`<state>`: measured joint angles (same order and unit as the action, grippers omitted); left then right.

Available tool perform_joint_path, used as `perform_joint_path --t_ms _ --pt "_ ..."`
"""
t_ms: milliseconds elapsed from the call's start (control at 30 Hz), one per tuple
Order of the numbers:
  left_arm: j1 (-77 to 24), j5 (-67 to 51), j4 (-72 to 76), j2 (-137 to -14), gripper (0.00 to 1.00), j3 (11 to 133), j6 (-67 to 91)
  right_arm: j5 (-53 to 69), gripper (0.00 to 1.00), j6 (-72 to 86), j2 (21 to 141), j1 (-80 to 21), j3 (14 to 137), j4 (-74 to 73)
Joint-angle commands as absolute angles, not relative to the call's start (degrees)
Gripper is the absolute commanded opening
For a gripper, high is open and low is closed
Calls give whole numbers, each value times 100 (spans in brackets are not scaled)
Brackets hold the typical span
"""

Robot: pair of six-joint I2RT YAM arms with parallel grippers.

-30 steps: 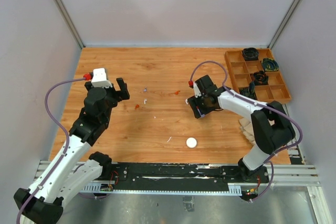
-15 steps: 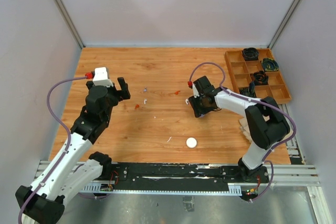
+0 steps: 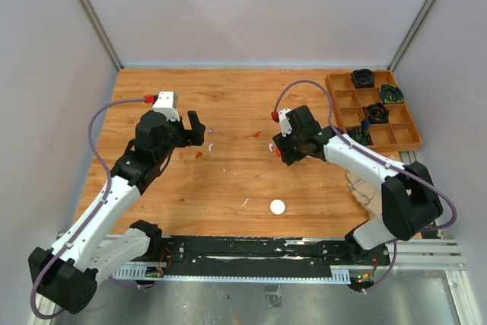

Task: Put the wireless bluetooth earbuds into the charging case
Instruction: Pick up the charging case at the center of the board.

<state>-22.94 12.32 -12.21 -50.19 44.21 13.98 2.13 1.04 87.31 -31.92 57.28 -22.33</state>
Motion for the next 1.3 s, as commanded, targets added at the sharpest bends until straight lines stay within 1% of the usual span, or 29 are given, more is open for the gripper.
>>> perform_joint_path --t_ms 0,133,367,567,733,1067,1267 --pt "-2253 87 -1621 -5269 99 4888 1616 373 34 -635 8230 -3521 5908 -2627" --pt "-2252 -765 -1782 -5326 99 4990 1806 526 31 -1323 7799 -3839 6006 -2779" --pt "-2255 -2241 -1753 -5384 99 4998 2258 1199 30 -2645 7017 -4245 6075 -2751" --pt "-2259 -2796 -1612 -5449 99 4909 2553 2016 29 -3982 6509 -4589 6019 -2660" --pt "-2323 -3565 -990 -5434 96 4642 3077 2616 31 -5164 6243 -4789 5976 -2628" --pt "-2919 -3873 -238 -5558 92 4395 3579 2786 32 -6367 6390 -5055 6249 -2792" --pt "-3295 -3810 188 -5634 84 4191 3878 2577 32 -6643 6677 -5157 6508 -3021"
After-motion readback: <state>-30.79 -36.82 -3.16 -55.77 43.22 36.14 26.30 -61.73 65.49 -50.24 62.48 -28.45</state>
